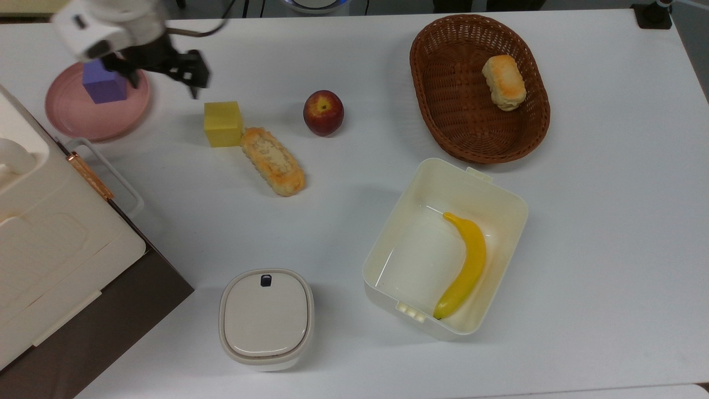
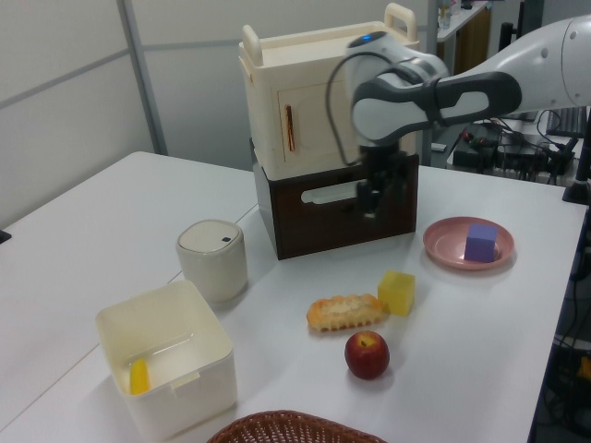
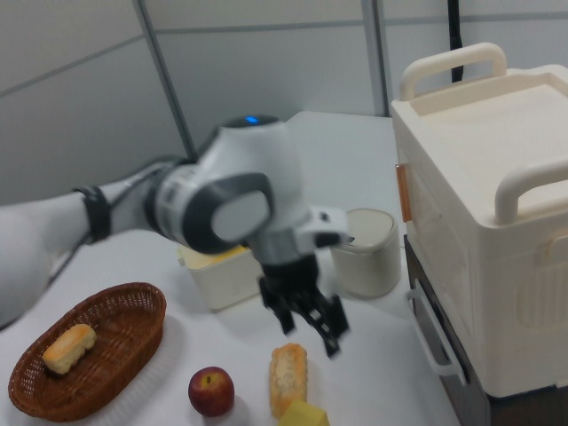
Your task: Put the purple cube on a plate
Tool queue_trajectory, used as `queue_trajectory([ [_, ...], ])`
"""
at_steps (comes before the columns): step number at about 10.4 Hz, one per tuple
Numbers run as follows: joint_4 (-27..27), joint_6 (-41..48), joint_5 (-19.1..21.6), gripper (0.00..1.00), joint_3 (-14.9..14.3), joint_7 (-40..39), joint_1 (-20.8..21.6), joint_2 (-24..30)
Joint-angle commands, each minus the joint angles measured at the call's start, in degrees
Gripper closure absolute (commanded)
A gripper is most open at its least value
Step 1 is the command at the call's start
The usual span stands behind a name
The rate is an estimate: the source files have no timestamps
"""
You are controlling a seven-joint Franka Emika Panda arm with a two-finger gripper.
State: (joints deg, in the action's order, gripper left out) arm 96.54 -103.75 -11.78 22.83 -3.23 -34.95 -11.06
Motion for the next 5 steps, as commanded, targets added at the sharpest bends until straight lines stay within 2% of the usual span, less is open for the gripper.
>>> queue_trajectory([
  [1,-0.64,6.16,4.38,0.00,-1.29,0.95,9.25,6.47],
  [2,-2.05,9.41,5.88,0.00,-2.26,1.03,12.15,7.97],
  [3,-2.15,10.57,7.72,0.00,-4.79,1.12,16.62,10.59],
  [5,-1.80,10.93,9.49,0.00,-13.03,1.30,25.93,13.16],
])
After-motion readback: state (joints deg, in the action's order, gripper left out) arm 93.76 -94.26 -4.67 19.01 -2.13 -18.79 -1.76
